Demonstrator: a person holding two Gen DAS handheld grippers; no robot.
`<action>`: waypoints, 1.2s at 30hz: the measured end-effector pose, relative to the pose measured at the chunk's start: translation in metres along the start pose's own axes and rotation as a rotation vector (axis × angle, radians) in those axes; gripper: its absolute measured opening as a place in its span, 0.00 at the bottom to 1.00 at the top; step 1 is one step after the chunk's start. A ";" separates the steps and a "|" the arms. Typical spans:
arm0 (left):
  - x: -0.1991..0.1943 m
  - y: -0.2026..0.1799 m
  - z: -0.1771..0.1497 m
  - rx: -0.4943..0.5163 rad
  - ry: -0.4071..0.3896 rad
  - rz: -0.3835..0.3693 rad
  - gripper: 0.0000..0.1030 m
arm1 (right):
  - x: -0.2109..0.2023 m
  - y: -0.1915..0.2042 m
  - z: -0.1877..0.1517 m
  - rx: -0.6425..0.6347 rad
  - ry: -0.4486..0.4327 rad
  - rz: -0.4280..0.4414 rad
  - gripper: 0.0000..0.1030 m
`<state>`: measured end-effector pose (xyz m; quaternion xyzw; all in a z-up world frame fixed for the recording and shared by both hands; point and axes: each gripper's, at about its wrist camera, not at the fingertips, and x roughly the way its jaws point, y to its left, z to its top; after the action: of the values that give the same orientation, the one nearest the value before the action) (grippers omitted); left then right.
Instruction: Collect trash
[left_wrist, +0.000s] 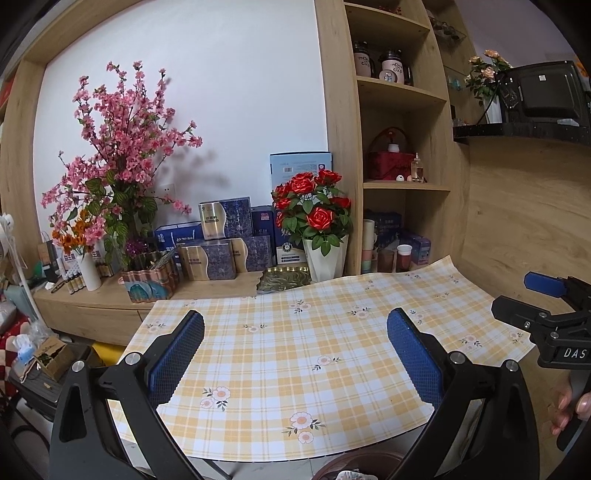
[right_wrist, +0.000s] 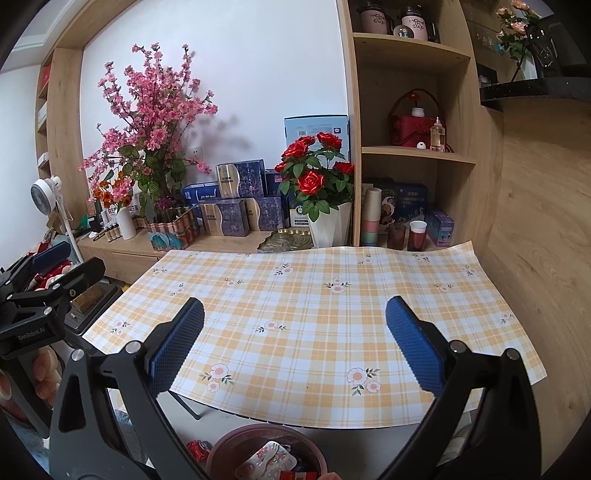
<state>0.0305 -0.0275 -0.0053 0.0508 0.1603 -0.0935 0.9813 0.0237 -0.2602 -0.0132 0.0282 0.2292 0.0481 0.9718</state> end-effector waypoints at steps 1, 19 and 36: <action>0.000 0.000 0.000 0.001 0.001 0.001 0.94 | 0.000 0.000 0.000 0.000 0.001 0.000 0.94; 0.004 0.002 -0.002 0.006 0.023 0.011 0.94 | 0.005 -0.001 -0.007 0.000 0.023 -0.006 0.94; 0.013 0.004 -0.015 0.028 0.064 0.058 0.94 | 0.014 -0.005 -0.015 0.018 0.069 -0.031 0.94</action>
<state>0.0383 -0.0239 -0.0232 0.0719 0.1886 -0.0656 0.9772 0.0296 -0.2628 -0.0329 0.0316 0.2635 0.0320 0.9636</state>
